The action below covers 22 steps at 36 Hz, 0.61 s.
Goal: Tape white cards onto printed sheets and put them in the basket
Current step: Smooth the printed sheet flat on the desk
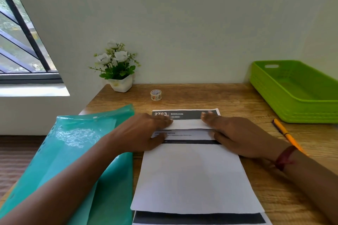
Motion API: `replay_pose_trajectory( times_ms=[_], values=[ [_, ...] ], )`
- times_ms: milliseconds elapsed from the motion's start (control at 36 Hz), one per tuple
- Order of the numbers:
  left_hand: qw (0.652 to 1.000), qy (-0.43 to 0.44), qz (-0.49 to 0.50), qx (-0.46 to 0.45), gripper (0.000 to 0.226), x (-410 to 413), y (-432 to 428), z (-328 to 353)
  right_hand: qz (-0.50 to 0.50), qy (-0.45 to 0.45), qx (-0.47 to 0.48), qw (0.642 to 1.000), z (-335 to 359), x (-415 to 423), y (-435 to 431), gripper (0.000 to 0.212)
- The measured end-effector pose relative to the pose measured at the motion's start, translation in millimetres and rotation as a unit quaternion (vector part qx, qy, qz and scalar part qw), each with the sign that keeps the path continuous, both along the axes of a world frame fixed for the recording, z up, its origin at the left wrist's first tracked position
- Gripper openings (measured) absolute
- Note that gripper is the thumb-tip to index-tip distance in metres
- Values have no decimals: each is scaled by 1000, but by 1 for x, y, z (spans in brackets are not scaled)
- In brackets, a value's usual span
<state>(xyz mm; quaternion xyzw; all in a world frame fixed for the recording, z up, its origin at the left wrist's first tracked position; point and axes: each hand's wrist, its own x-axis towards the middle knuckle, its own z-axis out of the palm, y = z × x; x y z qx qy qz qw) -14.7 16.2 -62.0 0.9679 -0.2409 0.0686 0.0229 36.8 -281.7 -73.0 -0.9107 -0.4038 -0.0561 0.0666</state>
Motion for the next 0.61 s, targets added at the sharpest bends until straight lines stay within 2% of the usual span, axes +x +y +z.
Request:
replay_pose_trajectory(
  times_ms=[111, 222, 278, 611],
  values=[
    [999, 19, 3, 40, 71, -2, -2, -1, 17, 19, -45, 999, 4, -4, 3, 58],
    [997, 37, 1, 74, 78, -5, -8, 1, 12, 34, -80, 996, 8, -8, 6, 73],
    [995, 41, 0, 94, 79, -6, -11, 3, 6, 42, -83, 996, 8, -9, 10, 81],
    [984, 107, 52, 131, 70, -6, -27, 19, 8, 71, -69, 995, 6, -22, 33, 88]
  ],
)
